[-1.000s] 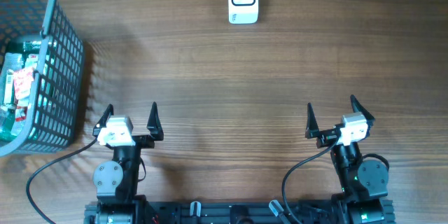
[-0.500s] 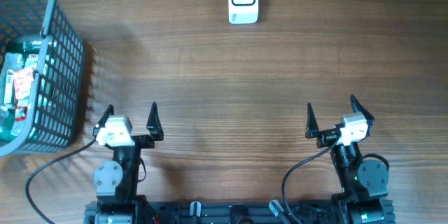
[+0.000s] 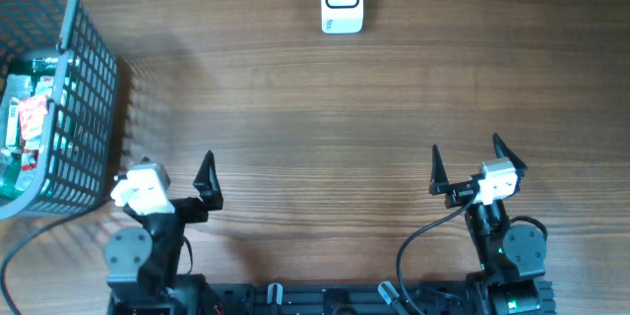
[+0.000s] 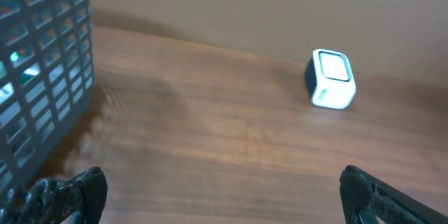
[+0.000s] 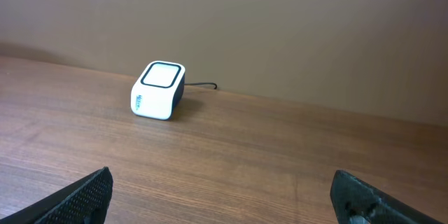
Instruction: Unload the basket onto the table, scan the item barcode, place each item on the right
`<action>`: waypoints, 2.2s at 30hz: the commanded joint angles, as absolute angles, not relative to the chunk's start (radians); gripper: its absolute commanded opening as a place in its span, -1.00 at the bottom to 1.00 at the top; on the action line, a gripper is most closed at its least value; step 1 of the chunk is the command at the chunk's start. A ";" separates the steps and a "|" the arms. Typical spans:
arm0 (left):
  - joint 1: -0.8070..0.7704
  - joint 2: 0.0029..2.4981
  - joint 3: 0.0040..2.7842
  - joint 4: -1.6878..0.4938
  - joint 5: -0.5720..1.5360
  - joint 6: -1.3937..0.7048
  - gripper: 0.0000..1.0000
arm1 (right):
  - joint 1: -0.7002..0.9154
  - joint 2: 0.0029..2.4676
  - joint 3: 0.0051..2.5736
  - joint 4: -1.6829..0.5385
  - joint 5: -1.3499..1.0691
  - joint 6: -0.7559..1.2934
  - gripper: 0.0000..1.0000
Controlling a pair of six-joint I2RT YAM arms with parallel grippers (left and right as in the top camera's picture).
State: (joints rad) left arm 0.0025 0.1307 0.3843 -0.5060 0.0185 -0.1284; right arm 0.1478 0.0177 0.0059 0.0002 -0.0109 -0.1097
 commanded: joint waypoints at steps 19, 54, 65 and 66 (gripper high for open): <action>0.009 0.923 1.095 -0.970 0.344 -0.142 1.00 | 0.148 0.018 0.005 0.005 -0.017 -0.105 0.99; 0.009 1.202 1.536 -1.057 0.217 -0.271 1.00 | 0.148 0.018 0.005 0.005 -0.017 -0.105 1.00; 0.023 1.302 1.657 -1.074 -0.046 -0.350 1.00 | 0.148 0.018 0.005 0.005 -0.017 -0.105 0.99; 0.036 1.302 1.657 -1.066 -0.083 -0.350 1.00 | 0.148 0.018 0.005 0.005 -0.017 -0.105 0.99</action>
State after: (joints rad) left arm 0.0040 1.2999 1.6329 -1.0836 0.0921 -0.3050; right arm 0.1478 0.0185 0.0059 0.0002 -0.0109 -0.1097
